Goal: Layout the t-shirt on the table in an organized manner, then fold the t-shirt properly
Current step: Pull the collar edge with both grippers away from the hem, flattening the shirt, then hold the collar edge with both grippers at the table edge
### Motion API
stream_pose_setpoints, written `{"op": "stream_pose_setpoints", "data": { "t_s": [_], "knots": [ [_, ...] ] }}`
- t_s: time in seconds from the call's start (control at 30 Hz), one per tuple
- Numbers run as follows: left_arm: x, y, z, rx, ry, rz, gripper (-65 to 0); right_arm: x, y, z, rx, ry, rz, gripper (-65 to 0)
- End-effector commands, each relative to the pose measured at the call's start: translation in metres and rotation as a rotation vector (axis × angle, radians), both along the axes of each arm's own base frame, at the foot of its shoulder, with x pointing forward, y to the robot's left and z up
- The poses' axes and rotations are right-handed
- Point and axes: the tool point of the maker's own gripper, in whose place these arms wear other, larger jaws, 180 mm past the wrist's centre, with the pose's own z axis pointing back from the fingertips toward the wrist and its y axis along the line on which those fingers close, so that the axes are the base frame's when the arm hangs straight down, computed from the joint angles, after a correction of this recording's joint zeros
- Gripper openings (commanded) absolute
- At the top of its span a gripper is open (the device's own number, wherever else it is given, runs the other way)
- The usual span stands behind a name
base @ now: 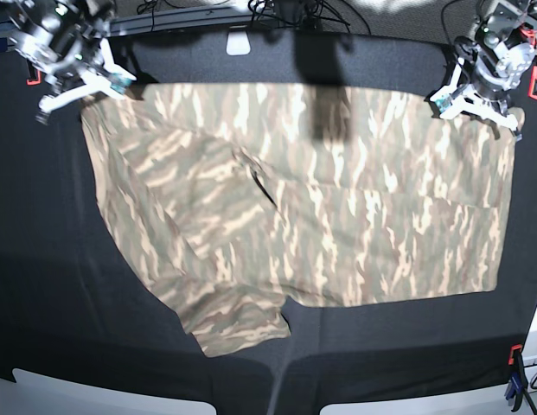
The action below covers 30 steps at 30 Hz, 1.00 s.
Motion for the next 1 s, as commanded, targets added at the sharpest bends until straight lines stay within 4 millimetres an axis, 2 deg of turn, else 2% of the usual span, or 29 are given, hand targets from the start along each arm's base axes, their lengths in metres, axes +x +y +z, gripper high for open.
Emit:
{"op": "stream_pose_setpoints", "data": {
  "t_s": [0.0, 0.23, 0.37, 0.53, 0.63, 0.9, 0.93, 0.97],
  "knots": [
    [0.007, 0.006, 0.01, 0.029, -0.032, -0.001, -65.0, 0.006, -0.009, 0.011, -0.039, -0.029, 0.003, -65.0],
    [-0.002, 0.018, 0.008, 0.079, 0.003, 0.043, -65.0, -0.005, -0.026, 0.016, -0.058, -0.012, -0.044, -65.0],
    [-0.017, 0.006, 0.008, 0.051, 0.021, 0.017, -65.0, -0.011, -0.025, 0.014, -0.057, 0.001, -0.047, -65.0],
    [-0.028, -0.017, 0.019, -0.006, 0.008, -0.023, -65.0, -0.004, -0.024, 0.016, -0.036, -0.044, -0.08, -65.0],
    [-0.029, -0.019, 0.027, -0.012, -0.017, -0.001, -65.0, -0.003, -0.02, 0.019, -0.023, -0.054, -0.077, -65.0],
    [-0.032, -0.019, 0.026, -0.013, -0.011, 0.001, -65.0, -0.001, -0.014, 0.02, -0.004, -0.056, -0.056, -65.0],
    [-0.032, -0.02, 0.026, -0.017, -0.013, -0.003, -65.0, -0.002, -0.013, 0.02, -0.003, -0.056, -0.055, -62.0],
    [-0.032, -0.02, 0.027, -0.017, -0.013, -0.003, -65.0, -0.001, -0.012, 0.019, 0.002, -0.056, -0.052, -53.4]
  ]
}}
